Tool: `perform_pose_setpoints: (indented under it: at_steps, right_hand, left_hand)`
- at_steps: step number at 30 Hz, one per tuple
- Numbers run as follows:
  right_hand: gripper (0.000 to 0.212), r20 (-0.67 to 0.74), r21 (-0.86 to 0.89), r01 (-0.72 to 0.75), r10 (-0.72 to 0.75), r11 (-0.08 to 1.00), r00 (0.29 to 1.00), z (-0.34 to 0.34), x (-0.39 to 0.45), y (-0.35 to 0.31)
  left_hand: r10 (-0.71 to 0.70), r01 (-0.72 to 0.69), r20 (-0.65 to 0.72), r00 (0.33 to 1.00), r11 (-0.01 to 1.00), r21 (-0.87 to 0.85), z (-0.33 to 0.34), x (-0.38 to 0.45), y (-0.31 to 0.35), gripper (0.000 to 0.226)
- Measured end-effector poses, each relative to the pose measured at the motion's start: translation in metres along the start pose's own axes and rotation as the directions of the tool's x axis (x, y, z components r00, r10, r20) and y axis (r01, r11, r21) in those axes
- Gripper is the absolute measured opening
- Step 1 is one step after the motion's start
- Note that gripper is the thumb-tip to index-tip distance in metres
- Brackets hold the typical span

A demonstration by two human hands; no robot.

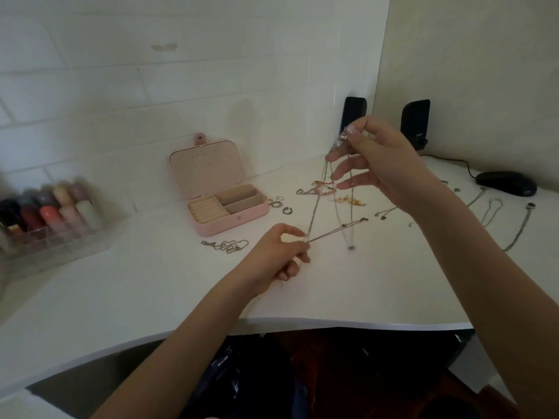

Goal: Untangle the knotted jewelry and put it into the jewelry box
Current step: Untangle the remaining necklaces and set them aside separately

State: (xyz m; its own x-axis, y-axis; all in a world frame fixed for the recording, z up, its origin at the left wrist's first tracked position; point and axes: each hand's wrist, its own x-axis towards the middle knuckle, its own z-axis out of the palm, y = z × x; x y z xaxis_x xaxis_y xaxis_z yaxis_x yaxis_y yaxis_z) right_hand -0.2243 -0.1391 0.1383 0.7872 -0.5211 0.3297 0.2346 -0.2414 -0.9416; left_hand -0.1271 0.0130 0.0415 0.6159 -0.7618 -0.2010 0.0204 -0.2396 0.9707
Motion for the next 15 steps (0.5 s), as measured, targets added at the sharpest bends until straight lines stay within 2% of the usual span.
perform_pose_setpoints:
  at_steps: [3, 7, 10, 13, 15]
  right_hand:
    - [0.014, 0.03, 0.039, 0.03, -0.031, 0.999, 0.999, 0.007, 0.0, -0.008]
    - [0.015, 0.045, 0.063, 0.054, -0.056, 0.997, 0.997, 0.01, 0.001, -0.017]
    - [0.015, 0.034, 0.071, 0.063, -0.065, 0.995, 0.997, 0.005, 0.001, -0.018]
    - [0.015, -0.003, 0.076, 0.051, -0.051, 0.996, 0.999, -0.005, -0.001, -0.017]
    - [0.015, -0.014, 0.051, 0.032, -0.031, 0.998, 0.999, -0.011, -0.003, -0.014]
  left_hand:
    - [0.061, -0.067, 0.093, 0.994, 0.995, 0.068, 0.011, 0.003, 0.004, 0.041]
    - [0.105, -0.105, 0.076, 0.992, 0.994, 0.002, 0.018, 0.006, 0.006, 0.021]
    - [0.121, -0.12, 0.064, 0.991, 0.992, -0.032, 0.014, 0.003, 0.001, 0.02]
    - [0.135, -0.119, 0.084, 0.987, 0.979, -0.165, 0.005, -0.003, -0.007, 0.018]
    - [0.102, -0.089, 0.04, 0.994, 0.964, -0.252, 0.0, -0.005, -0.011, 0.023]
